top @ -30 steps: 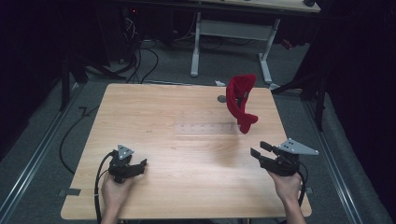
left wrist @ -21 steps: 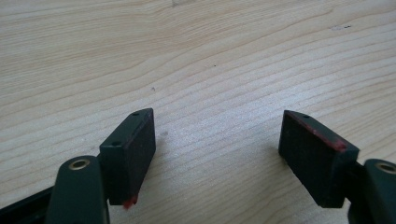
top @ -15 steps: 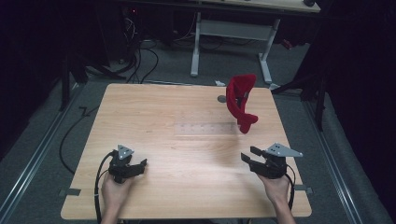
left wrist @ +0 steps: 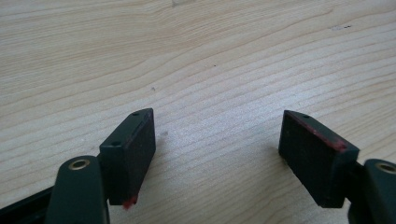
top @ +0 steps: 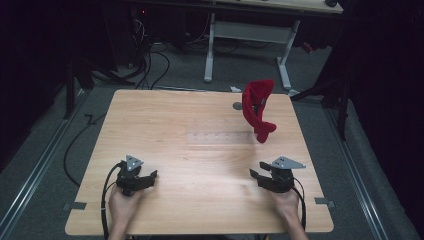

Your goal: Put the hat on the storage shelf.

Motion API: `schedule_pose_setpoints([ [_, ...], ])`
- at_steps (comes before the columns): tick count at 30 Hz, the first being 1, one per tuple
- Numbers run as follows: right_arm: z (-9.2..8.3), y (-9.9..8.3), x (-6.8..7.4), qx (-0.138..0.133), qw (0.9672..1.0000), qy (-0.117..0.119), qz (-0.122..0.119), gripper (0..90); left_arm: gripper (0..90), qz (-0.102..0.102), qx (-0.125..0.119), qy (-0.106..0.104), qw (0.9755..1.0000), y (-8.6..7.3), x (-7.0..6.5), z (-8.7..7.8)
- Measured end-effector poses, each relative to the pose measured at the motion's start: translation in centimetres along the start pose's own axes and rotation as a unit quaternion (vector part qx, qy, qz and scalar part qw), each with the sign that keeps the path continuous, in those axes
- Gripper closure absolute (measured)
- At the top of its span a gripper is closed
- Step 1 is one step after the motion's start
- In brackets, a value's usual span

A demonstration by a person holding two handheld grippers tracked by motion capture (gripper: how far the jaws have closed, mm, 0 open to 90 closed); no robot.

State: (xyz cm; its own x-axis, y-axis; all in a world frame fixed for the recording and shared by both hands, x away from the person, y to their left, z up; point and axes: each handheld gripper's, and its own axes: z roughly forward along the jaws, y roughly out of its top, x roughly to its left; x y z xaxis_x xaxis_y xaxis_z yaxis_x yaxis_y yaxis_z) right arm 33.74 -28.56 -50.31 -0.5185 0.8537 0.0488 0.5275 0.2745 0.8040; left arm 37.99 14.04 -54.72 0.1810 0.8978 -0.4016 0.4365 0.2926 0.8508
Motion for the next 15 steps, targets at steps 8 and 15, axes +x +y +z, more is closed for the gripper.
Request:
schedule_pose_setpoints([
  [8, 2.0, -0.6, 0.3, 0.039, 0.999, -0.016, -0.016, 45.8, 27.4, 0.0, 0.0, 0.0, 1.0, 0.0, 0.0, 0.0],
  [15, 3.2, -1.1, 0.4, 0.058, 0.9975, -0.032, -0.025, 43.9, 27.4, 0.0, 0.0, 0.0, 1.0, 0.0, 0.0, 0.0],
])
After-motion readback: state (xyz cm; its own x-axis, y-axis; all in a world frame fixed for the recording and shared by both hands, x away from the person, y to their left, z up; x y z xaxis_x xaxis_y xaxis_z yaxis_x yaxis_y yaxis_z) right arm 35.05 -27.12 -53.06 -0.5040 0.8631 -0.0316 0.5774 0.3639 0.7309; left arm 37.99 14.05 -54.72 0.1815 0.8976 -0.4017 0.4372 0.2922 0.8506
